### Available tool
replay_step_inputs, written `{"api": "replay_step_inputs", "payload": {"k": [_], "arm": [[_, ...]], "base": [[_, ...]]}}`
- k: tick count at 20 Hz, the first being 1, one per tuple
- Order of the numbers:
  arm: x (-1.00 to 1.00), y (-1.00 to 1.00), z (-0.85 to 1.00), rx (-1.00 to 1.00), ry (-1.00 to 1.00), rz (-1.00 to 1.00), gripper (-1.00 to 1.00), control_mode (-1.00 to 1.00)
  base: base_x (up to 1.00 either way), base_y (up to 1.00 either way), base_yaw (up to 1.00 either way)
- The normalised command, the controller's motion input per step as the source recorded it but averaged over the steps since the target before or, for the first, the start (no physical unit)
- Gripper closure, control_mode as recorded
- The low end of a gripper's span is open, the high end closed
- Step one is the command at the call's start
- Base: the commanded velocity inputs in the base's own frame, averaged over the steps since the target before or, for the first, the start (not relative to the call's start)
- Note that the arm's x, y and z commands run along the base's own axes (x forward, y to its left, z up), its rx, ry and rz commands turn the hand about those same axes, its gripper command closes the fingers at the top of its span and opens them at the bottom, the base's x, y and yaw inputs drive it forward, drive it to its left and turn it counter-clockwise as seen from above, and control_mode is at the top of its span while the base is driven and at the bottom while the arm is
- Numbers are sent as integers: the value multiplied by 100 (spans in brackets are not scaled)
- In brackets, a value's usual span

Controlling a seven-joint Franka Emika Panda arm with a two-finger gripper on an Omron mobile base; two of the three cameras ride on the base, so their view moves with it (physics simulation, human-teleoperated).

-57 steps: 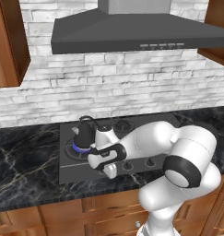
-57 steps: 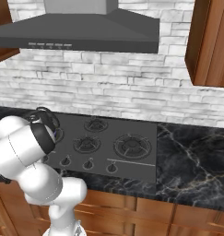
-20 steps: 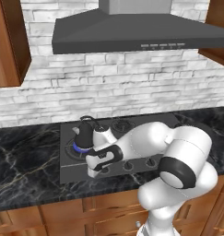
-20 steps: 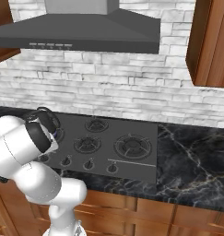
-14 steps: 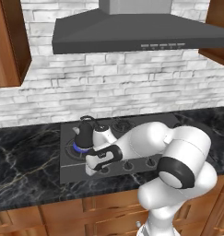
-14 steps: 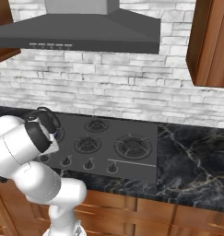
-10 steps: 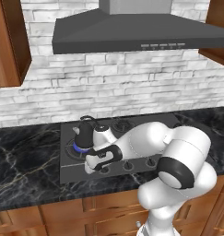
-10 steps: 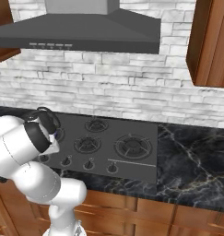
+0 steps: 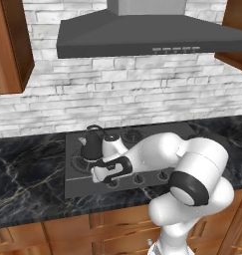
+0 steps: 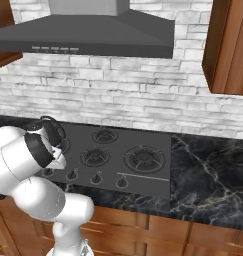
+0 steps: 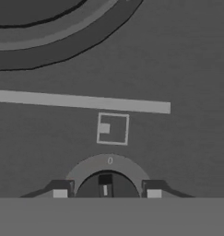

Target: The kettle is done boiling. Turn off the stove, then wait for 300 timesteps before moving the kettle to the dining table.

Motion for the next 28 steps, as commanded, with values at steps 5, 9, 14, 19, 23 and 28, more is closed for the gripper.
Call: {"api": "replay_step_inputs", "payload": {"k": [5, 9, 14, 19, 23, 28], "arm": [[-19, -16, -12, 3, 0, -36, 100, -100], [-35, -11, -13, 4, 0, -32, 100, -100], [-17, 0, -2, 1, 0, -11, -100, -100], [-12, 0, 5, 3, 0, 0, -100, -100], [-13, -3, 14, 6, 1, 0, -100, -100], [-8, 0, 27, 2, 0, 0, -100, -100]], "base": [[0, 0, 0], [0, 0, 0], [0, 0, 0], [0, 0, 0], [0, 0, 0], [0, 0, 0]]}}
